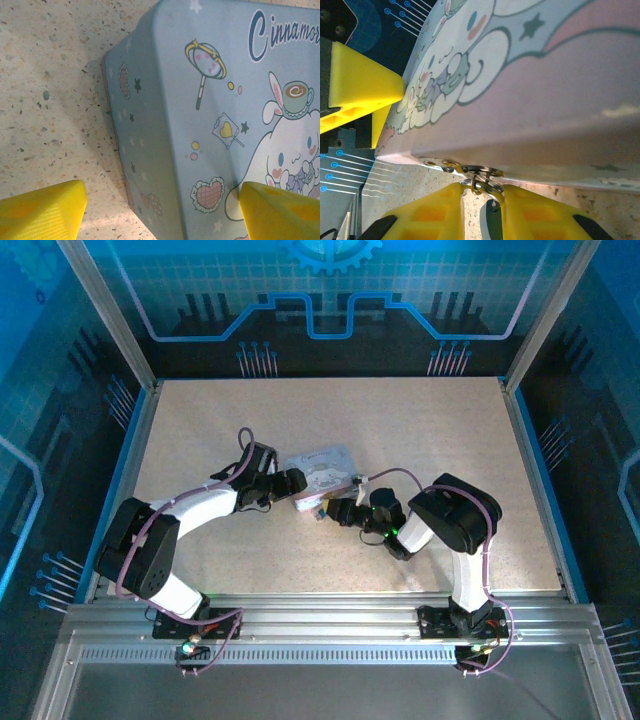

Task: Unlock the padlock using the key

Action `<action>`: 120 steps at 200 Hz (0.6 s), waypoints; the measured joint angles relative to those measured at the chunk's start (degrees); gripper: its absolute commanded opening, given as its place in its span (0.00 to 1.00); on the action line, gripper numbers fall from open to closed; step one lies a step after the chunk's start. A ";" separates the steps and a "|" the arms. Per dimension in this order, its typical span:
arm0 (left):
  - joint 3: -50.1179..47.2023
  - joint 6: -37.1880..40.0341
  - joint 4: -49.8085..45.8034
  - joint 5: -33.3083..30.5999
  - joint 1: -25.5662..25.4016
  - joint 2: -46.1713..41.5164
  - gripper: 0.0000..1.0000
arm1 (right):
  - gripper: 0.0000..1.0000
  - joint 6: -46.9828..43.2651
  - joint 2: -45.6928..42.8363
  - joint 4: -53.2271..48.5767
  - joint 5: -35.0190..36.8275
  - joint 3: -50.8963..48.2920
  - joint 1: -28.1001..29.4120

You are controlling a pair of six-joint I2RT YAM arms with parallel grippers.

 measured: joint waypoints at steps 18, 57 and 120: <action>0.00 0.00 0.02 0.00 0.00 0.02 0.81 | 0.12 0.02 0.00 -0.11 0.13 -0.13 0.00; 0.00 0.02 0.17 0.00 0.00 0.09 0.81 | 0.07 0.44 -0.13 -0.15 0.76 -0.61 0.02; -0.59 0.00 1.29 0.02 0.00 0.15 0.81 | 0.05 0.68 -1.64 -0.81 1.66 -1.53 0.00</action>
